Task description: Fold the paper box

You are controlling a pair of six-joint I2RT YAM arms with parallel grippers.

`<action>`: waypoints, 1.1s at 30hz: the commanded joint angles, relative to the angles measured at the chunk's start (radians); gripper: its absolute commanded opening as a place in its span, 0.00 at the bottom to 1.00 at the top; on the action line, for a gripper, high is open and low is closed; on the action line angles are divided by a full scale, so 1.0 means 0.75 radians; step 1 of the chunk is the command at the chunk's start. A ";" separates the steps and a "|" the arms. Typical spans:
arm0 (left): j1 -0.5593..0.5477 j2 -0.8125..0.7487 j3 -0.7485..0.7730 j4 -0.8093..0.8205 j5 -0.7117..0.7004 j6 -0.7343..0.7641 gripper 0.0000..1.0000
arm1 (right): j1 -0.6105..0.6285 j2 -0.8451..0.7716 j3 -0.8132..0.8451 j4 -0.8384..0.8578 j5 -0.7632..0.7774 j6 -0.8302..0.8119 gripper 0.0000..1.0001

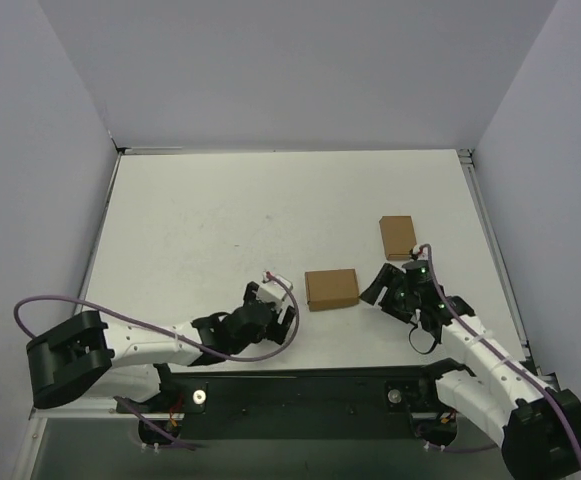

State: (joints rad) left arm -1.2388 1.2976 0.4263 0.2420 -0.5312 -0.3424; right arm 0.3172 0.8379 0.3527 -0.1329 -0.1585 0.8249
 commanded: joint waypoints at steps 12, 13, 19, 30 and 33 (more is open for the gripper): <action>0.678 0.123 0.255 0.156 0.851 -0.014 0.82 | 0.430 0.362 0.364 -0.056 0.031 -0.642 0.72; 0.690 0.188 0.288 0.156 0.864 -0.024 0.81 | 0.454 0.355 0.344 -0.021 0.001 -0.575 0.70; 0.756 0.488 0.548 0.225 0.994 -0.110 0.77 | 0.530 0.370 0.121 0.302 0.054 -0.327 0.55; 0.758 0.908 0.855 0.276 1.207 -0.184 0.68 | 0.651 0.543 0.014 0.658 0.199 -0.161 0.38; 0.756 0.919 0.818 0.348 1.248 -0.222 0.66 | 0.681 0.617 0.053 0.670 0.207 -0.153 0.34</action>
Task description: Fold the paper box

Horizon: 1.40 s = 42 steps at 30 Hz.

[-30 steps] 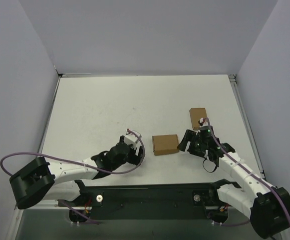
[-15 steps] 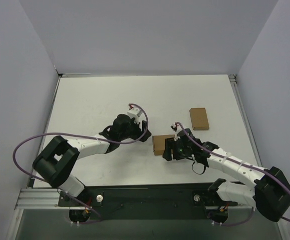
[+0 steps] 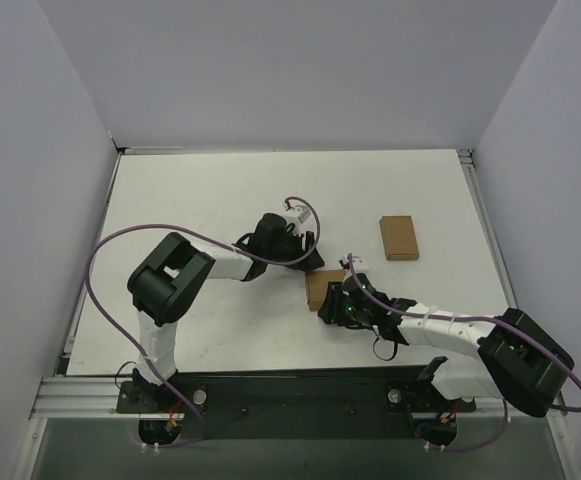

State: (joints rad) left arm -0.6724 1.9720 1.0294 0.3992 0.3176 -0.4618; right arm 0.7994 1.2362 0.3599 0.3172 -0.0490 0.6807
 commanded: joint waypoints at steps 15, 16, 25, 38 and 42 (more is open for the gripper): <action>-0.008 -0.062 -0.250 0.327 0.186 -0.161 0.60 | 0.043 0.186 0.113 -0.049 0.194 0.086 0.20; -0.014 -0.065 -0.280 0.347 0.190 -0.172 0.60 | 0.041 0.192 0.113 -0.049 0.202 0.088 0.20; -0.083 -0.071 -0.415 0.533 0.241 -0.247 0.55 | 0.028 0.225 0.107 0.025 0.249 0.056 0.20; -0.271 -0.095 -0.540 0.709 0.141 -0.437 0.52 | -0.017 0.276 0.064 0.154 0.221 0.052 0.19; -0.318 -0.110 -0.607 0.791 0.090 -0.499 0.52 | -0.029 0.281 0.060 0.160 0.229 0.060 0.18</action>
State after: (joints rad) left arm -0.7727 1.9266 0.6327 0.9672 0.1726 -0.7017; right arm 0.8116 1.3758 0.4313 0.3622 0.0193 0.7311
